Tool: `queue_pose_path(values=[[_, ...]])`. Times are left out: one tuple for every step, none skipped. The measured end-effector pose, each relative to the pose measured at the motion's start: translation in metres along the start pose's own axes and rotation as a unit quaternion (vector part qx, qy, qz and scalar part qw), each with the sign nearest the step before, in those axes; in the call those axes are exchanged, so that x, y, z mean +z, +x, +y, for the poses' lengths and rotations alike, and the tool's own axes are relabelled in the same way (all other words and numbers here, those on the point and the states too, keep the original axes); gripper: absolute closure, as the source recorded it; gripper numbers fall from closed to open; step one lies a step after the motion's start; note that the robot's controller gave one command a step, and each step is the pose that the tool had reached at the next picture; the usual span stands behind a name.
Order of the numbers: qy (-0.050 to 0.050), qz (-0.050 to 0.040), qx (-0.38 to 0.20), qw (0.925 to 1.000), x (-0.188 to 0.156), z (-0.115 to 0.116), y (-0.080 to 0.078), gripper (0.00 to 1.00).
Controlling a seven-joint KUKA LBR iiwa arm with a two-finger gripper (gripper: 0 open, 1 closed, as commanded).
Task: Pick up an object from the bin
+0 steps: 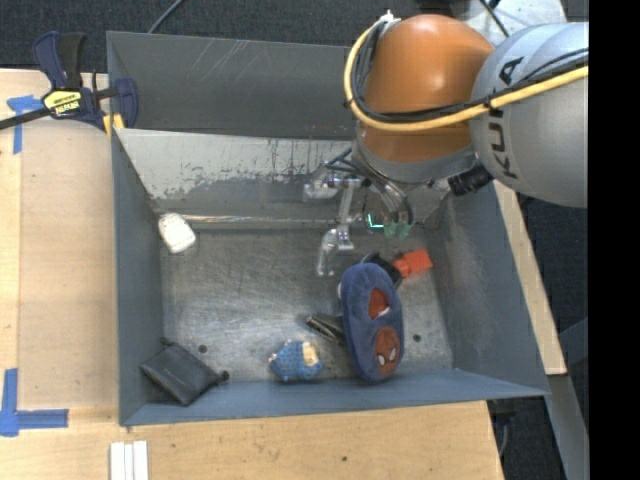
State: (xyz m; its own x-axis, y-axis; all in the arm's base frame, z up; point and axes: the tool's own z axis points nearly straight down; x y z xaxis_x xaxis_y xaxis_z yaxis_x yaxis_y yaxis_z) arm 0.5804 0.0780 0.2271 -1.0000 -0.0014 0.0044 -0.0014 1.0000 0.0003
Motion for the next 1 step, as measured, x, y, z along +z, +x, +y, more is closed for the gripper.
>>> queue_pose_path(values=[[0.001, -0.0002, -0.130, 0.9916, 0.0837, -0.0563, 0.0562, 0.00]])
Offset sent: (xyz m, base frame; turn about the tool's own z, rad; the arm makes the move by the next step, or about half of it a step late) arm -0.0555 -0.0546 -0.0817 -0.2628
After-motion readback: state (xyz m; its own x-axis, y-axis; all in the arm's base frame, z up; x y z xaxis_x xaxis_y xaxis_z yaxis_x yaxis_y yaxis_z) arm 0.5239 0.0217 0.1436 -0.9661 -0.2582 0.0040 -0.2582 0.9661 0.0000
